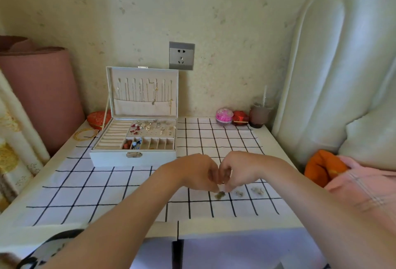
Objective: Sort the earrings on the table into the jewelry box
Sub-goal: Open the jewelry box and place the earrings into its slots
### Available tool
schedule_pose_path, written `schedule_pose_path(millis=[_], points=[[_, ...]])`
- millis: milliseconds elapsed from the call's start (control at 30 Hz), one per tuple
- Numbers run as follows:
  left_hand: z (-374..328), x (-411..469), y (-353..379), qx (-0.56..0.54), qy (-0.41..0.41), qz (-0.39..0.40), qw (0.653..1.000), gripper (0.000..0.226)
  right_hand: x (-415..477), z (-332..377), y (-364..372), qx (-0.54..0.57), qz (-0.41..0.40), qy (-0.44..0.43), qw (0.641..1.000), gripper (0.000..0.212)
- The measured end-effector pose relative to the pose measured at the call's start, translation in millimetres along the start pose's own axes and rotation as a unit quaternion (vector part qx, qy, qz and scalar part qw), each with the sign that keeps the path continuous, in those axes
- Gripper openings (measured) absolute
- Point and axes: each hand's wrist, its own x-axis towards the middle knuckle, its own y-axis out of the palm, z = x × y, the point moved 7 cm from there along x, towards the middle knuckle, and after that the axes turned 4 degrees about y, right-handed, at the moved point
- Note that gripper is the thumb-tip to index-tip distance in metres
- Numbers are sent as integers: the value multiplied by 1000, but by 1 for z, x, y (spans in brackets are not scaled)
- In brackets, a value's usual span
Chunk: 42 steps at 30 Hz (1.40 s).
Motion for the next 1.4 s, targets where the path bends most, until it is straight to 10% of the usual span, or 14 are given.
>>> schedule_pose_path(millis=[700, 1033, 1400], points=[[24, -1, -9, -93, -40, -85, 991, 14, 0, 1, -8, 122, -48, 4, 991, 2], [59, -32, -58, -268, -61, -216, 937, 11, 23, 41, -57, 258, -172, -76, 948, 2], [115, -77, -113, -401, -19, -292, 868, 17, 58, 104, -82, 442, -117, -174, 872, 9]])
